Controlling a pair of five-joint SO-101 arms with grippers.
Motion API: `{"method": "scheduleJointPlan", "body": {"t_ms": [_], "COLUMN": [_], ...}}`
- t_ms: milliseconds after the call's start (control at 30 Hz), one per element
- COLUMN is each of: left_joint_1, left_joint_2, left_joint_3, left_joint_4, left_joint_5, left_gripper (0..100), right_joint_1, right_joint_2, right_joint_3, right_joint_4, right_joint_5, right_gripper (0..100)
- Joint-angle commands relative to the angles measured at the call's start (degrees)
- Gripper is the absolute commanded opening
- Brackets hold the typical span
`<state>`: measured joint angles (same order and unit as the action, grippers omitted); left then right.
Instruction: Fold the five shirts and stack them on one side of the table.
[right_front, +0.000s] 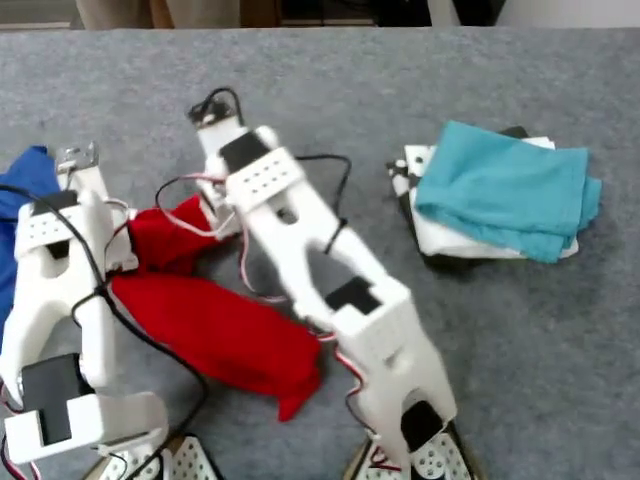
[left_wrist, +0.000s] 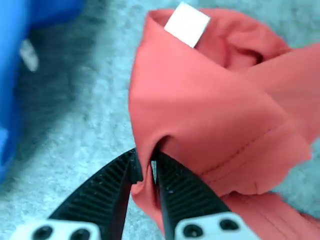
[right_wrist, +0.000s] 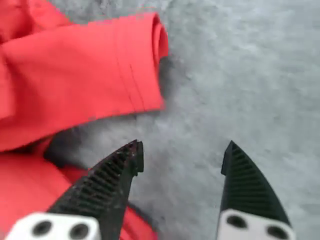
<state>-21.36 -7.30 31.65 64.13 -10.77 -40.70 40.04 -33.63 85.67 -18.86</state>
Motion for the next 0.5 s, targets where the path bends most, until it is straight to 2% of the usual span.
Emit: {"method": "scheduleJointPlan", "body": {"t_ms": [0, 267, 400, 467], "left_joint_1": [-1.05, -1.32, -1.41, -1.67], "left_joint_2": [-0.48, -0.48, -0.48, -0.84], "left_joint_3": [-0.09, -0.09, -0.44, -0.62], "left_joint_4": [-1.14, -0.7, 2.02, 2.11], "left_joint_5": [-0.09, -0.09, 0.18, 0.0], "left_gripper": [2, 3, 17, 20], "right_joint_1": [-2.07, -2.51, -2.51, -2.33], "right_joint_2": [2.24, 8.48, 8.66, 8.92], "right_joint_3": [-2.95, -13.32, -18.15, -20.26], "right_joint_4": [-3.52, -3.43, 0.53, 2.2], "right_joint_5": [-3.25, -3.43, -2.9, -2.9], "right_gripper": [26.3, 26.3, 26.4, 26.4]}}
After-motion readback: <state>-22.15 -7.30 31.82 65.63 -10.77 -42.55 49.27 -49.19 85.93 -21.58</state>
